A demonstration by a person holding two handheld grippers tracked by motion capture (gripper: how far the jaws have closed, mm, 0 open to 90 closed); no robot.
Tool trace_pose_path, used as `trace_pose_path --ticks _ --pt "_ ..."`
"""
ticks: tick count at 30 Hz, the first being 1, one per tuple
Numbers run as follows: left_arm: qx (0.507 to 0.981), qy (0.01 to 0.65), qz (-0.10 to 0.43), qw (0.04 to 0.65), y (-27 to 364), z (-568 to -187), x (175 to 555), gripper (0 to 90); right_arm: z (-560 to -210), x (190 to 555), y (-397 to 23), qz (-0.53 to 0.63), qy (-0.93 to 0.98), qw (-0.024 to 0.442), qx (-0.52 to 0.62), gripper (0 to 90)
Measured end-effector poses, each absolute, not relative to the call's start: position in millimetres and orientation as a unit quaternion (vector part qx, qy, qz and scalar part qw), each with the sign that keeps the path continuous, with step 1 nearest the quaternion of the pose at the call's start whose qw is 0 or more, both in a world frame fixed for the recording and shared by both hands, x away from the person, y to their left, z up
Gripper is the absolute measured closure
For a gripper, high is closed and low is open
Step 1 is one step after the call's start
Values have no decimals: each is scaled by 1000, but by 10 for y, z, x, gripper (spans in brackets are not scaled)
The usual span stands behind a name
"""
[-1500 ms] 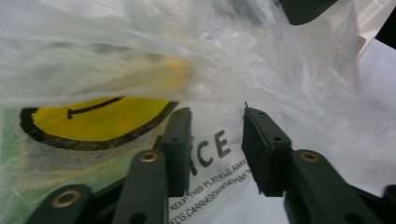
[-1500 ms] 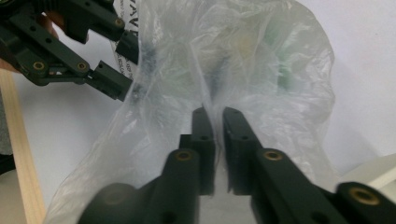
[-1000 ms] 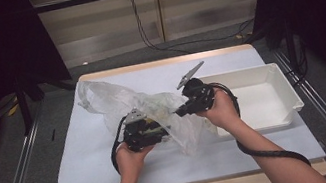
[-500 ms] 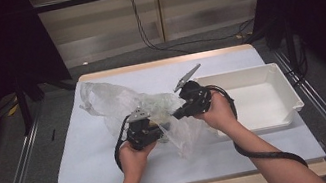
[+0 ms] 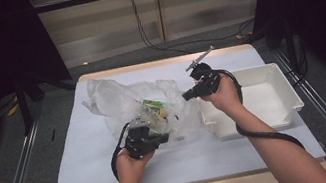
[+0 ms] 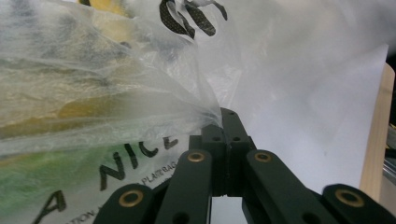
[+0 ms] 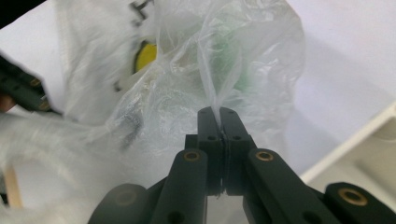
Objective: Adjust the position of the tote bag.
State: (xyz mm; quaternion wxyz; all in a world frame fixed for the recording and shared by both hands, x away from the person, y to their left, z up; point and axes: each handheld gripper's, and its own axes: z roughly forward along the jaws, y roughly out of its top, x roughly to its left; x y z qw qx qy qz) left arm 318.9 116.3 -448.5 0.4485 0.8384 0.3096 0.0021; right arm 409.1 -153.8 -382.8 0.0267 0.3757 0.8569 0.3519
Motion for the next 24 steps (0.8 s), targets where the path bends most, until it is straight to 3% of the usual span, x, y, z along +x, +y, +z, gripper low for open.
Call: trace_pose_path --ticks 15,18,24 --pt "863 288 -7 415 1043 -4578 3131 900 -3974 4428 -1634 334 855 34 395 879" --pt "863 289 -7 415 1033 -4590 3138 900 -3962 4413 -1616 332 857 42 392 838" --pt "857 291 -7 426 1014 -4590 3148 900 -3864 4309 -1612 336 859 60 382 673"
